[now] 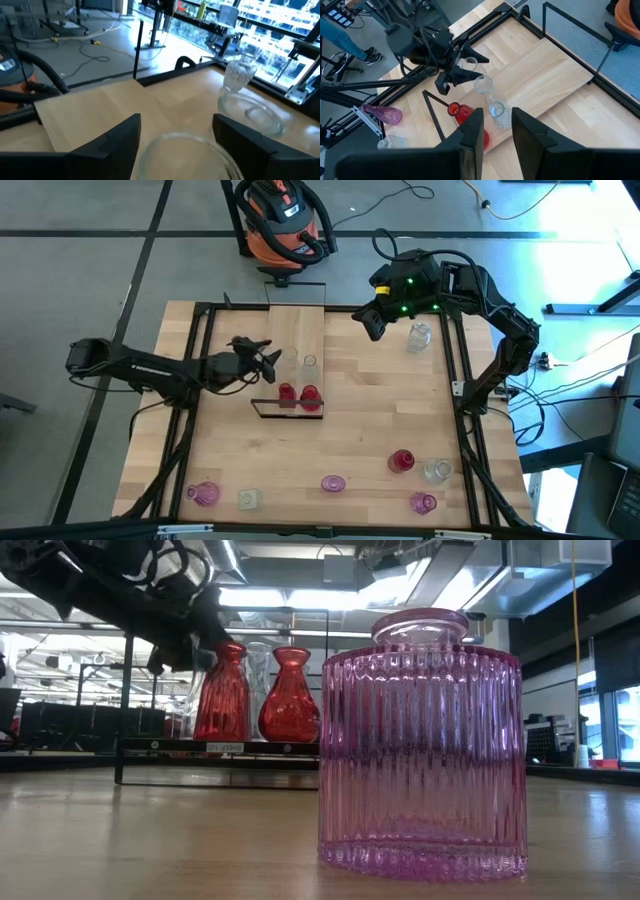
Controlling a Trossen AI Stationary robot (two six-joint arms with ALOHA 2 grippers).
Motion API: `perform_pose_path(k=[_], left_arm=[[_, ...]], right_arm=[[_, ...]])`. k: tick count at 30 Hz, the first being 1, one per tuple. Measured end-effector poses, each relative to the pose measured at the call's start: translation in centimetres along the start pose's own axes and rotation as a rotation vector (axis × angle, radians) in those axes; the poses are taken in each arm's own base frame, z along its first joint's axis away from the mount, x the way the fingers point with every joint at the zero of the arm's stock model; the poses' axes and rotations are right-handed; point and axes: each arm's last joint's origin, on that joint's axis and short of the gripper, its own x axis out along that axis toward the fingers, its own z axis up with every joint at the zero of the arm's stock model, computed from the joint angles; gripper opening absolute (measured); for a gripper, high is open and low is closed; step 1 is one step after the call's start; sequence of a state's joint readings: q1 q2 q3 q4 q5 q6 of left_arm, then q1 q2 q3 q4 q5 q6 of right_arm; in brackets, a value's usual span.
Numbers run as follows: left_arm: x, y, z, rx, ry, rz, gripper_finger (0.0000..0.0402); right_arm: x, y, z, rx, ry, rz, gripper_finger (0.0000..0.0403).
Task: Sort vases onto shelf
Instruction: Put the transparent vase on the shelf
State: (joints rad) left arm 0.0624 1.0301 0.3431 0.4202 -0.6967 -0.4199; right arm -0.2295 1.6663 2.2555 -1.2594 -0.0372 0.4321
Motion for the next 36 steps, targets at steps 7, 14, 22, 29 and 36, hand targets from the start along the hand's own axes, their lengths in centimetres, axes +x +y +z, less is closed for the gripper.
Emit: perform_pose_path(k=[7,14,22,29,36], left_arm=[[-0.8,0.2,1.2,-0.009,-0.051,-0.02,0.024],[-1.8,0.5,2.6,-0.067,-0.115,-0.047,0.0237],[-3.1,2.1,2.4,-0.141,-0.111,0.162,0.0189],[-3.7,3.3,0.6,-0.163,0.064,0.191,0.0138],[-4.0,4.4,-1.9,-0.268,0.279,0.284,0.0094]], right_arm=[[0.0,0.0,0.0,0.0,0.0,0.0,0.0083],[0.0,0.0,0.0,0.0,0.0,0.0,0.0083],[0.5,0.0,0.0,0.0,0.01,-0.005,0.0083],[1.2,-0.1,-0.1,-0.012,0.043,-0.011,0.0083],[2.3,-0.1,-0.1,-0.02,0.073,-0.024,0.0083]])
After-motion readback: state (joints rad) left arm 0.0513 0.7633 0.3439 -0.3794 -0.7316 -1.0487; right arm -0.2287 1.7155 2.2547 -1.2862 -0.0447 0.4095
